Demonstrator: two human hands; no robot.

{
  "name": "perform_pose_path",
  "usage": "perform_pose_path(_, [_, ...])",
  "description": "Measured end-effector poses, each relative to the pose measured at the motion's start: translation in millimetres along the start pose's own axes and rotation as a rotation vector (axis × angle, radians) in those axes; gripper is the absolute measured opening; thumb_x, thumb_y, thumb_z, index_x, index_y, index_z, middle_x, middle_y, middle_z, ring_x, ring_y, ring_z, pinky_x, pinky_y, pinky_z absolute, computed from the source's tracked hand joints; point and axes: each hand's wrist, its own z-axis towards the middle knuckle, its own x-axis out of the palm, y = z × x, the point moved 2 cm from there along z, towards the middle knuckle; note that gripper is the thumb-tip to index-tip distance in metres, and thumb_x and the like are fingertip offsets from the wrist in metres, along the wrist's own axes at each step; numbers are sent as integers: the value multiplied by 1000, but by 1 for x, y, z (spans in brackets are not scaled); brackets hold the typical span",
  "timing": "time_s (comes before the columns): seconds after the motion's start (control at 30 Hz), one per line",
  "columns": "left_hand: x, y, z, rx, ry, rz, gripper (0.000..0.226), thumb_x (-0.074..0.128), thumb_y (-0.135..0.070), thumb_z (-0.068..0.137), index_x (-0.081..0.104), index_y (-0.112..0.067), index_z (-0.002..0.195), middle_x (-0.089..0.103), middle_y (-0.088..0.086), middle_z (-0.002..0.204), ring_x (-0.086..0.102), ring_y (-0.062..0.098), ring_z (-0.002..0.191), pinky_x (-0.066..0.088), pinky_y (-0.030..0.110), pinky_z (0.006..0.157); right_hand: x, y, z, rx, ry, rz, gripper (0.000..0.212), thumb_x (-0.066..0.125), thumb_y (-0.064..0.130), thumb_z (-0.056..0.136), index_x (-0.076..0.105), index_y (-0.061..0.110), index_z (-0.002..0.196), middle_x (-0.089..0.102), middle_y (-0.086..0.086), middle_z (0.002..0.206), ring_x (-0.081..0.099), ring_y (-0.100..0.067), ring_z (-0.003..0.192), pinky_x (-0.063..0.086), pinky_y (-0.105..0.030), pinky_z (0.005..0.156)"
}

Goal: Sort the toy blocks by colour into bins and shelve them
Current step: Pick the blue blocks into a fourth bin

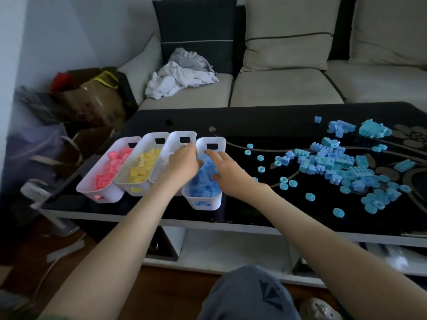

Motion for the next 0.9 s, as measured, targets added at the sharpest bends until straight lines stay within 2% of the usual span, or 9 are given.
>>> perform_pose_path(0.1, [6, -5, 3, 53, 65, -14, 42, 56, -24, 94, 41, -8, 130, 53, 14, 123, 53, 31, 113, 44, 42, 95, -5, -4, -3, -18, 11, 28, 61, 50, 4, 92, 25, 16, 146, 36, -7, 142, 42, -25, 124, 39, -36, 101])
perform_pose_path(0.2, [6, -25, 2, 175, -72, -66, 43, 46, -10, 97, 38, -14, 139, 46, 13, 133, 49, 30, 118, 43, 38, 95, -23, -24, -8, 13, -89, -20, 54, 44, 5, 92, 30, 14, 143, 42, -10, 137, 45, -25, 122, 37, -29, 94])
perform_pose_path(0.27, [6, -51, -1, 305, -214, -119, 49, 40, 2, 94, 40, -16, 139, 45, 12, 133, 47, 30, 118, 42, 37, 94, -44, -52, -8, 149, -163, -63, 51, 41, 7, 92, 31, 12, 142, 43, -14, 135, 48, -30, 119, 41, -36, 92])
perform_pose_path(0.37, [22, -97, -2, 469, -179, -127, 54, 41, 8, 88, 45, -15, 136, 47, 11, 128, 47, 28, 116, 41, 35, 92, -74, -105, -16, 398, -139, -187, 55, 43, 7, 92, 28, 12, 144, 39, -17, 137, 43, -35, 123, 41, -40, 95])
perform_pose_path(0.5, [60, -131, 11, 474, 56, -111, 44, 42, -5, 97, 40, -19, 139, 44, 8, 132, 47, 27, 117, 45, 37, 88, -97, -157, -35, 520, -106, -286, 55, 52, 12, 90, 31, 13, 141, 39, -16, 137, 36, -34, 128, 39, -40, 97])
perform_pose_path(0.6, [87, -148, 23, 470, 168, -58, 45, 41, -12, 99, 35, -22, 142, 41, 10, 135, 46, 29, 119, 45, 38, 85, -103, -178, -45, 566, -6, -396, 73, 64, 42, 84, 30, 15, 142, 33, -12, 144, 29, -32, 134, 34, -44, 104])
perform_pose_path(0.67, [101, -160, 32, 494, 213, 23, 50, 40, -13, 99, 27, -23, 147, 38, 13, 139, 41, 32, 124, 41, 39, 91, -101, -183, -48, 532, 58, -531, 82, 63, 57, 79, 29, 19, 143, 30, -9, 146, 25, -31, 135, 29, -45, 106])
perform_pose_path(0.8, [119, -181, 53, 559, 248, 248, 60, 39, -37, 100, 12, -24, 152, 32, 14, 146, 31, 34, 133, 31, 44, 103, -104, -195, -45, 417, 45, -394, 67, 66, 39, 83, 35, 19, 139, 34, -5, 137, 39, -26, 126, 35, -39, 101])
perform_pose_path(0.9, [127, -191, 61, 580, 208, 311, 59, 41, -41, 99, 19, -21, 150, 37, 13, 143, 34, 32, 132, 26, 45, 105, -112, -202, -48, 362, 76, -256, 62, 68, 24, 84, 37, 17, 138, 33, -1, 138, 44, -21, 121, 40, -30, 95])
